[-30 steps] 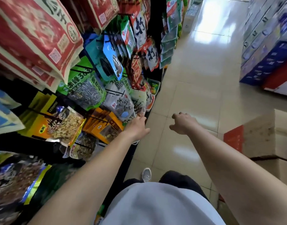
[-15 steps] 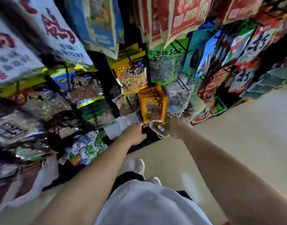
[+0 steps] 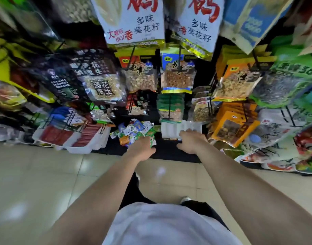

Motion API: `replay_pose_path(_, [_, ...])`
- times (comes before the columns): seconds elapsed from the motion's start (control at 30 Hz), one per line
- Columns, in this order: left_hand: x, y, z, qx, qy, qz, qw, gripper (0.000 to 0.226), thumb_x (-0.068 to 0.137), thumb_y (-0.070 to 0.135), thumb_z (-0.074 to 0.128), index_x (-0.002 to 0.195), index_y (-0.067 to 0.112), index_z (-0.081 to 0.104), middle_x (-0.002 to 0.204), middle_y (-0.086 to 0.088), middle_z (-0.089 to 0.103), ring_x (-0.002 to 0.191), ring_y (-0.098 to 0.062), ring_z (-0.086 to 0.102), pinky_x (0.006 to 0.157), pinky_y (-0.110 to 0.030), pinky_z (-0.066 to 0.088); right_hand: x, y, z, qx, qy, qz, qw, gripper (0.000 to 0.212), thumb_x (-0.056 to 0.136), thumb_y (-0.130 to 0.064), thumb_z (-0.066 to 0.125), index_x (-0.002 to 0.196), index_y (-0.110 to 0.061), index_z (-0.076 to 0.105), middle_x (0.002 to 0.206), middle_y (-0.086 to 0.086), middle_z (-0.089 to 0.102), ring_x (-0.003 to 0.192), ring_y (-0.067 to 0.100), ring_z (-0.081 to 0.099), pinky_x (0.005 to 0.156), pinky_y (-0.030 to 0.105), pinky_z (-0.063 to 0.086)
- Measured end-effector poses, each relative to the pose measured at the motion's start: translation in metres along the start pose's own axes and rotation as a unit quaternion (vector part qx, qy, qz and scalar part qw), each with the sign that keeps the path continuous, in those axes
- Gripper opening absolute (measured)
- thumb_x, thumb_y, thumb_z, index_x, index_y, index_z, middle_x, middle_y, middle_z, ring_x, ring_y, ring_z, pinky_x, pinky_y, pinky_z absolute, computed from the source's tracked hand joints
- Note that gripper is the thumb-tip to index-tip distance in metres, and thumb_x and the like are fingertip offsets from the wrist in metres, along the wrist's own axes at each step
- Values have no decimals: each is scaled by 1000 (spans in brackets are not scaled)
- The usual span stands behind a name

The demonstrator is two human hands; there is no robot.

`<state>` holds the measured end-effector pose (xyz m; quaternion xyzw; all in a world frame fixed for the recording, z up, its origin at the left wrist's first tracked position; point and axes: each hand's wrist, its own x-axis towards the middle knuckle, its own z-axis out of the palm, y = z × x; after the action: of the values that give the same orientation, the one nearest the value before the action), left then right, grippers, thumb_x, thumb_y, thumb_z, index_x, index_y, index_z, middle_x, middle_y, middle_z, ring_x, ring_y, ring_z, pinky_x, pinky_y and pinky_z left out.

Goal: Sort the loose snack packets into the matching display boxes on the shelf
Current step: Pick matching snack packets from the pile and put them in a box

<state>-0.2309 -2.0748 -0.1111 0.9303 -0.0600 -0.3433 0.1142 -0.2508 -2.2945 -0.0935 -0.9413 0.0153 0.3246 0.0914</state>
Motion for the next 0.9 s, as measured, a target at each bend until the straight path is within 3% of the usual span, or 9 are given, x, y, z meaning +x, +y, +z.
replay_pose_path(0.07, [7, -28, -6, -17, 5, -14, 1000, 55, 95, 42, 56, 142, 18, 43, 138, -9, 50, 113, -29, 58, 92, -46, 52, 15, -25, 2, -8, 1, -9, 1000, 58, 91, -48, 55, 141, -20, 45, 142, 11, 46, 129, 35, 44, 93, 43, 41])
replay_pose_path(0.2, [42, -83, -18, -13, 7, -15, 1000, 67, 96, 48, 56, 150, 14, 36, 146, -12, 46, 128, -32, 52, 100, -44, 47, 55, -80, 21, -1, 3, -8, 1000, 54, 93, -45, 56, 138, -18, 47, 141, 11, 46, 127, 34, 45, 96, 44, 42])
replay_pose_path(0.3, [86, -130, -18, 4, 8, 9, 1000, 66, 97, 41, 56, 151, 13, 34, 148, -13, 44, 129, -33, 51, 95, -39, 47, 101, -124, 51, 3, 13, -6, 1000, 54, 93, -45, 57, 138, -17, 49, 139, 11, 47, 126, 33, 45, 99, 45, 42])
replay_pose_path(0.53, [204, -253, 40, 130, 35, 75, 988, 66, 98, 43, 56, 152, 15, 33, 152, -11, 40, 135, -34, 46, 101, -46, 47, 241, -209, 152, -1, 22, -18, 1000, 51, 91, -54, 57, 130, -21, 53, 132, 10, 55, 121, 33, 51, 94, 45, 48])
replay_pose_path(0.6, [237, -279, 65, 153, 49, 77, 984, 62, 98, 42, 55, 150, 15, 33, 150, -11, 41, 133, -34, 48, 98, -46, 47, 277, -217, 184, -7, 30, -21, 999, 50, 91, -53, 56, 130, -21, 52, 132, 8, 57, 120, 32, 53, 91, 42, 47])
replay_pose_path(0.73, [303, -314, 122, 148, 38, 73, 986, 72, 98, 42, 53, 158, 19, 20, 159, -9, 34, 143, -32, 37, 110, -48, 40, 339, -212, 247, -33, 31, -8, 999, 54, 91, -51, 54, 136, -22, 48, 140, 9, 50, 124, 33, 49, 97, 46, 43])
replay_pose_path(0.9, [355, -339, 184, 151, 48, 68, 985, 69, 99, 44, 52, 155, 14, 25, 154, -11, 38, 137, -33, 44, 101, -46, 45, 386, -186, 308, -30, 56, 11, 998, 54, 93, -48, 54, 140, -23, 44, 141, 10, 46, 130, 32, 43, 101, 46, 40])
